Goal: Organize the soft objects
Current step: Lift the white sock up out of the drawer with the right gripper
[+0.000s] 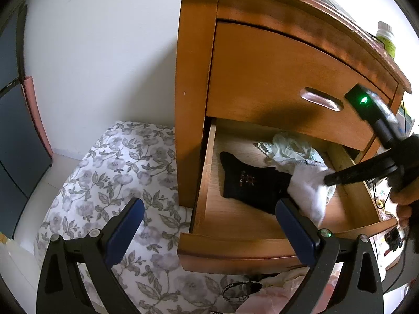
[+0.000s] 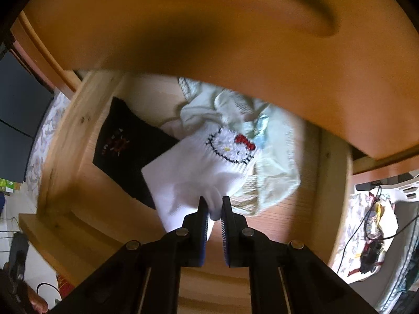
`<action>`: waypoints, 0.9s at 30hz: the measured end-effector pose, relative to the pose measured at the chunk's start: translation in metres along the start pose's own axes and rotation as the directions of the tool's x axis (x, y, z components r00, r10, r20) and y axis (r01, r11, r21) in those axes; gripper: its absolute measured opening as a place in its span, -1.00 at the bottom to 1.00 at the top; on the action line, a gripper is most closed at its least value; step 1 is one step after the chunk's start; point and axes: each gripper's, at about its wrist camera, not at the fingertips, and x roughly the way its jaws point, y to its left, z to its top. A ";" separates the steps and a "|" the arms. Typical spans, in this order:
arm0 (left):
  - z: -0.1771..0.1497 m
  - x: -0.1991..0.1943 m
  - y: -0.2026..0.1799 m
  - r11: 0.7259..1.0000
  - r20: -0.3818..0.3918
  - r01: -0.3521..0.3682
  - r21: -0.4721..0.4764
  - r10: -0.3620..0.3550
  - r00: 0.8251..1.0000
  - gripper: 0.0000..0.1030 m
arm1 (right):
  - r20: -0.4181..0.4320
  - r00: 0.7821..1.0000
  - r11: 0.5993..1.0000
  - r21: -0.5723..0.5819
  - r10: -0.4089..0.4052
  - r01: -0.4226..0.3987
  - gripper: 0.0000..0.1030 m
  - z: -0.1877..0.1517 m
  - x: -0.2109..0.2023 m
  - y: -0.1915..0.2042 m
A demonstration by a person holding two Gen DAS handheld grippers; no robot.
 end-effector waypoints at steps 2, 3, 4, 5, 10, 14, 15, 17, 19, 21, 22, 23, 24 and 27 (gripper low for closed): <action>0.000 0.000 -0.001 1.000 0.000 0.002 0.004 -0.002 1.000 0.95 | 0.022 1.000 1.000 -0.001 -0.002 0.002 -0.82 0.001 -0.015 -0.003; -0.001 0.000 -0.002 1.000 0.000 0.003 0.006 -0.003 1.000 0.95 | 0.035 0.999 1.000 0.000 0.001 -0.001 -0.82 0.000 -0.022 -0.005; 0.000 -0.001 -0.002 1.000 0.000 0.004 0.008 -0.004 1.000 0.95 | 0.047 0.999 1.000 0.000 0.001 -0.001 -0.82 -0.001 -0.031 -0.006; -0.001 -0.001 -0.003 1.000 0.000 0.004 0.011 -0.004 1.000 0.95 | 0.058 0.998 1.000 -0.001 -0.001 0.001 -0.83 -0.006 -0.043 -0.005; 0.000 -0.005 -0.005 1.000 0.006 0.006 0.018 -0.007 1.000 0.95 | 0.111 0.994 1.000 -0.006 -0.005 0.006 -0.83 -0.005 -0.078 -0.024; 0.000 -0.010 -0.008 1.000 0.013 0.011 0.027 -0.011 1.000 0.95 | 0.161 0.987 1.000 -0.015 -0.008 0.010 -0.83 -0.006 -0.107 -0.029; 0.000 -0.011 -0.009 0.999 0.015 0.011 0.030 -0.012 1.000 0.95 | 0.171 0.985 1.000 -0.019 -0.007 0.010 -0.83 -0.007 -0.116 -0.028; 0.000 -0.014 -0.010 0.999 0.021 0.014 0.032 -0.015 1.000 0.95 | 0.191 0.982 1.000 -0.024 -0.006 0.011 -0.83 -0.009 -0.127 -0.027; 0.000 -0.017 -0.010 0.999 0.026 0.015 0.032 -0.016 1.000 0.95 | 0.208 0.978 1.000 -0.029 -0.005 0.012 -0.83 -0.013 -0.140 -0.027; 0.000 -0.020 -0.011 0.999 0.031 0.015 0.033 -0.016 0.999 0.95 | 0.224 0.975 0.999 -0.035 -0.004 0.012 -0.83 -0.018 -0.151 -0.026; 0.000 -0.021 -0.011 0.999 0.033 0.015 0.033 -0.016 0.999 0.95 | 0.231 0.973 0.999 -0.036 -0.003 0.012 -0.83 -0.020 -0.156 -0.025; -0.001 -0.023 -0.011 0.999 0.036 0.014 0.034 -0.015 0.999 0.95 | 0.236 0.972 0.999 -0.036 -0.003 0.012 -0.83 -0.022 -0.159 -0.024; -0.001 -0.025 -0.011 0.999 0.038 0.014 0.035 -0.015 0.999 0.95 | 0.244 0.970 0.999 -0.038 -0.001 0.010 -0.83 -0.026 -0.165 -0.024; -0.002 -0.030 -0.011 0.999 0.046 0.015 0.038 -0.017 0.999 0.95 | 0.267 0.964 0.999 -0.043 0.010 0.001 -0.83 -0.038 -0.182 -0.023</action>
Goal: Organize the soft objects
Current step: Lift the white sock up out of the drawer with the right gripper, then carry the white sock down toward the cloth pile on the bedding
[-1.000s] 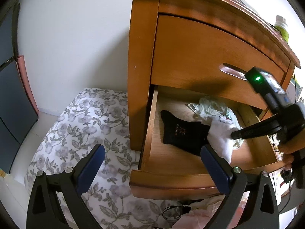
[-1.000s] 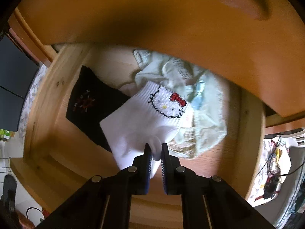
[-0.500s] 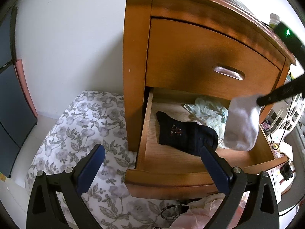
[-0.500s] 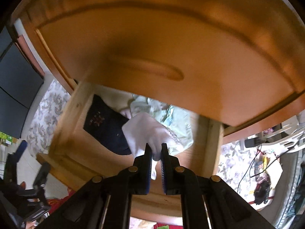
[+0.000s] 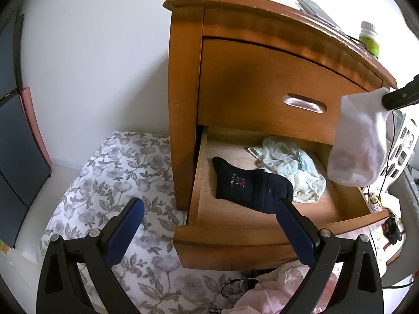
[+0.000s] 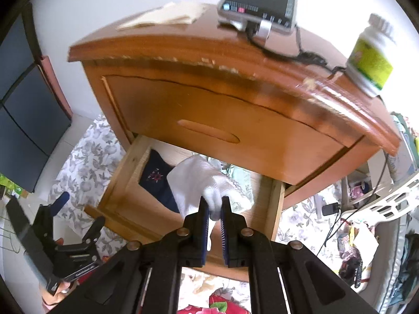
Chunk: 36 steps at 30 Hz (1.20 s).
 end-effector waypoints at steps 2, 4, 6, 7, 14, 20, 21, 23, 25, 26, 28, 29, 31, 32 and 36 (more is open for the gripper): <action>0.000 -0.004 0.000 1.000 0.006 0.000 0.002 0.000 1.000 0.95 | 0.018 1.000 1.000 -0.008 0.006 -0.006 -0.83 -0.005 -0.012 0.000; 0.000 -0.007 0.000 1.000 0.010 0.001 0.004 -0.001 1.000 0.95 | 0.037 0.999 1.000 -0.016 0.009 -0.009 -0.83 -0.010 -0.024 0.002; -0.001 -0.011 -0.002 1.000 0.014 0.004 0.011 -0.004 1.000 0.95 | 0.055 0.998 1.000 -0.018 0.021 -0.020 -0.83 -0.017 -0.037 0.003; -0.002 -0.012 -0.003 1.000 0.015 0.005 0.014 -0.005 1.000 0.95 | 0.063 0.998 0.999 -0.023 0.026 -0.025 -0.83 -0.020 -0.042 0.004; -0.005 -0.021 -0.010 0.999 0.027 0.009 0.039 -0.010 1.000 0.95 | 0.081 0.995 0.996 -0.068 0.066 -0.060 -0.83 -0.047 -0.062 0.017; -0.007 -0.026 -0.011 0.999 0.030 -0.001 0.042 -0.001 1.000 0.95 | 0.047 0.993 0.987 -0.123 0.105 -0.099 -0.83 -0.072 -0.060 0.033; -0.007 -0.026 -0.010 0.999 0.030 -0.002 0.040 0.001 1.000 0.95 | 0.037 0.993 0.986 -0.131 0.111 -0.106 -0.83 -0.076 -0.058 0.036; -0.008 -0.027 -0.009 0.999 0.032 -0.004 0.038 0.003 0.999 0.95 | 0.027 0.992 0.983 -0.140 0.125 -0.120 -0.83 -0.082 -0.056 0.038; -0.008 -0.028 -0.008 0.999 0.031 -0.007 0.037 0.005 0.999 0.95 | 0.017 0.990 0.980 -0.145 0.139 -0.135 -0.83 -0.089 -0.054 0.039; -0.008 -0.027 -0.008 0.999 0.031 -0.008 0.037 0.007 1.000 0.95 | 0.013 0.990 0.979 -0.146 0.143 -0.139 -0.83 -0.091 -0.053 0.040; -0.009 -0.027 -0.007 0.999 0.029 -0.010 0.036 0.009 1.000 0.95 | -0.004 0.988 0.977 -0.150 0.154 -0.153 -0.83 -0.098 -0.049 0.042; -0.009 -0.027 -0.007 0.999 0.028 -0.012 0.035 0.011 1.000 0.95 | -0.012 0.987 0.976 -0.151 0.159 -0.159 -0.83 -0.101 -0.047 0.043; -0.008 -0.027 -0.007 0.999 0.027 -0.012 0.035 0.011 1.000 0.95 | -0.023 0.985 0.973 -0.155 0.169 -0.170 -0.83 -0.104 -0.045 0.045; -0.008 -0.027 -0.007 0.999 0.027 -0.013 0.036 0.012 1.000 0.95 | -0.026 0.984 0.971 -0.159 0.177 -0.179 -0.83 -0.107 -0.044 0.047; -0.008 -0.026 -0.007 0.999 0.025 -0.014 0.038 0.013 1.000 0.95 | -0.032 0.980 0.964 -0.175 0.199 -0.201 -0.83 -0.112 -0.042 0.053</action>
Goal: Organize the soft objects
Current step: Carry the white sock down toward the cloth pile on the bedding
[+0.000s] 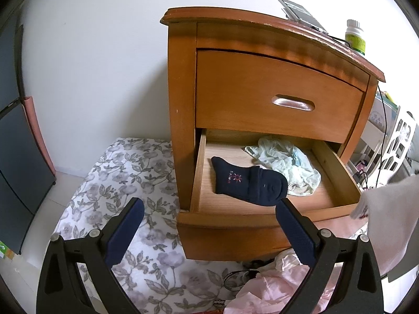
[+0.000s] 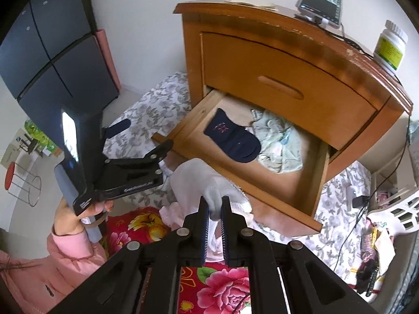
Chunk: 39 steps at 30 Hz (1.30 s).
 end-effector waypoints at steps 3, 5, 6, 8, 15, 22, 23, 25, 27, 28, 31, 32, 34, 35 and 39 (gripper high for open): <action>-0.001 0.000 0.000 1.000 -0.003 -0.003 0.004 0.003 1.000 0.95 | -0.014 1.000 1.000 0.010 0.022 -0.022 -0.83 -0.006 0.010 0.000; -0.001 0.000 0.001 1.000 -0.006 -0.003 0.005 0.003 1.000 0.95 | -0.033 0.999 0.999 0.026 0.032 -0.031 -0.82 -0.011 0.023 -0.001; -0.002 0.000 0.001 1.000 -0.007 -0.004 0.005 0.004 1.000 0.95 | -0.049 0.998 0.998 0.042 0.039 -0.037 -0.82 -0.017 0.032 -0.004; -0.002 0.001 0.002 1.000 -0.009 -0.007 0.006 0.007 1.000 0.95 | -0.067 0.997 0.997 0.064 0.035 -0.031 -0.82 -0.026 0.047 -0.008; -0.003 0.005 -0.002 1.000 -0.025 -0.016 0.021 0.017 1.000 0.95 | -0.135 0.991 0.990 0.142 0.002 0.017 -0.82 -0.063 0.104 -0.033; -0.009 0.012 -0.014 0.997 -0.061 -0.035 0.066 0.040 0.997 0.95 | -0.109 0.994 0.985 0.168 -0.022 0.041 -0.82 -0.082 0.130 -0.046; -0.010 0.013 -0.016 0.997 -0.066 -0.033 0.076 0.038 0.997 0.95 | -0.104 0.994 0.985 0.169 -0.023 0.041 -0.82 -0.085 0.131 -0.046; -0.013 0.016 -0.021 0.995 -0.080 -0.031 0.096 0.039 0.996 0.95 | -0.090 0.995 0.982 0.183 -0.036 0.052 -0.82 -0.091 0.136 -0.048; -0.016 0.019 -0.027 0.993 -0.092 -0.034 0.112 0.044 0.995 0.95 | -0.068 0.996 0.979 0.192 -0.051 0.063 -0.82 -0.098 0.140 -0.050; -0.017 0.020 -0.030 0.992 -0.098 -0.036 0.118 0.048 0.994 0.95 | -0.063 0.996 0.977 0.200 -0.058 0.070 -0.81 -0.101 0.142 -0.051; -0.019 0.022 -0.036 0.991 -0.104 -0.043 0.126 0.056 0.993 0.95 | -0.046 0.996 0.970 0.231 -0.071 0.080 -0.78 -0.109 0.151 -0.054; -0.020 0.023 -0.038 0.990 -0.105 -0.047 0.129 0.061 0.993 0.95 | -0.043 0.997 0.966 0.246 -0.071 0.080 -0.78 -0.112 0.154 -0.055; -0.022 0.025 -0.040 0.989 -0.112 -0.057 0.137 0.072 0.991 0.95 | -0.035 0.996 0.960 0.267 -0.079 0.086 -0.76 -0.117 0.159 -0.057; -0.023 0.026 -0.041 0.988 -0.116 -0.063 0.141 0.080 0.990 0.95 | -0.035 0.996 0.957 0.275 -0.084 0.091 -0.76 -0.119 0.161 -0.058; -0.026 0.030 -0.042 0.988 -0.130 -0.072 0.137 0.090 0.987 0.95 | -0.042 0.996 0.944 0.318 -0.076 0.086 -0.76 -0.131 0.173 -0.060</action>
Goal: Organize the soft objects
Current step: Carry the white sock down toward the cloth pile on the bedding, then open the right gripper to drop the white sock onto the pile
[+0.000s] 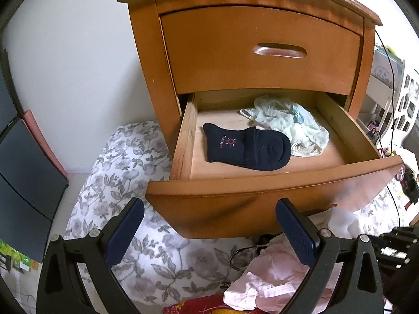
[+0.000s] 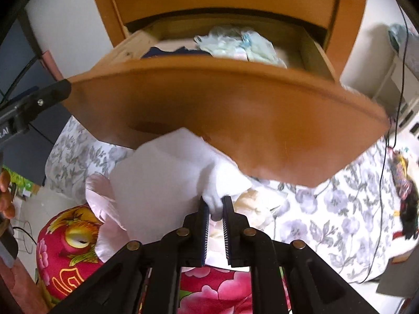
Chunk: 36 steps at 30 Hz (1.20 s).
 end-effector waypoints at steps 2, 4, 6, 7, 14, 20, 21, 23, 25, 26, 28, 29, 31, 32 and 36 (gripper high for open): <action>0.000 0.001 0.000 1.000 -0.005 0.006 -0.009 -0.006 1.000 0.95 | 0.000 1.000 1.000 0.006 0.002 -0.002 -0.76 -0.003 0.003 -0.001; -0.001 0.001 -0.001 1.000 -0.009 0.008 -0.010 -0.008 1.000 0.95 | 0.001 1.000 1.000 0.011 -0.003 0.003 -0.76 -0.004 0.005 -0.002; -0.001 0.002 -0.003 1.000 -0.014 0.004 -0.002 -0.004 1.000 0.95 | 0.005 1.000 1.000 0.014 -0.005 0.005 -0.76 -0.004 0.005 -0.002; -0.002 0.002 -0.004 1.000 -0.016 0.003 0.003 -0.003 1.000 0.95 | 0.006 1.000 1.000 0.016 -0.007 0.007 -0.76 -0.004 0.005 -0.003; -0.003 0.000 -0.006 1.000 -0.015 0.009 0.010 -0.009 1.000 0.95 | 0.026 1.000 1.000 0.026 -0.014 0.014 -0.58 -0.002 -0.007 -0.004; 0.000 -0.011 -0.003 1.000 0.015 0.009 0.001 -0.009 1.000 0.95 | 0.082 0.996 0.999 0.034 -0.027 0.025 -0.36 0.001 -0.031 -0.003; 0.000 -0.014 -0.002 1.000 0.022 0.010 0.000 -0.010 1.000 0.95 | 0.097 0.995 0.999 0.030 -0.032 0.029 -0.24 0.002 -0.038 -0.002; 0.002 -0.020 -0.001 1.000 0.040 0.012 -0.001 -0.012 0.999 0.95 | 0.123 0.992 0.999 0.025 -0.037 0.034 -0.12 0.004 -0.046 0.001; 0.002 -0.026 0.000 1.000 0.055 0.014 -0.004 -0.014 0.998 0.95 | 0.161 0.986 0.999 0.018 -0.038 0.035 -0.12 0.007 -0.061 0.003; 0.003 -0.029 0.001 1.000 0.062 0.015 -0.005 -0.014 0.998 0.95 | 0.176 0.984 0.999 0.018 -0.037 0.034 -0.12 0.008 -0.067 0.002; 0.004 -0.034 0.002 1.000 0.076 0.016 -0.009 -0.015 0.997 0.95 | 0.217 0.975 0.999 0.017 -0.040 0.037 -0.08 0.012 -0.082 0.004; 0.004 -0.037 0.003 1.000 0.082 0.017 -0.011 -0.016 0.996 0.95 | 0.236 0.971 0.999 0.017 -0.043 0.041 -0.04 0.014 -0.089 0.005; 0.006 -0.040 0.004 1.000 0.091 0.017 -0.013 -0.016 0.996 0.95 | 0.267 0.963 0.999 0.020 -0.050 0.046 0.25 0.019 -0.098 0.007; 0.006 -0.042 0.004 1.000 0.094 0.017 -0.014 -0.015 0.995 0.95 | 0.285 0.957 0.998 0.026 -0.056 0.050 0.33 0.021 -0.104 0.007; 0.006 -0.044 0.004 1.000 0.095 0.017 -0.015 -0.015 0.995 0.95 | 0.309 0.948 0.997 0.048 -0.077 0.065 0.74 0.025 -0.109 0.005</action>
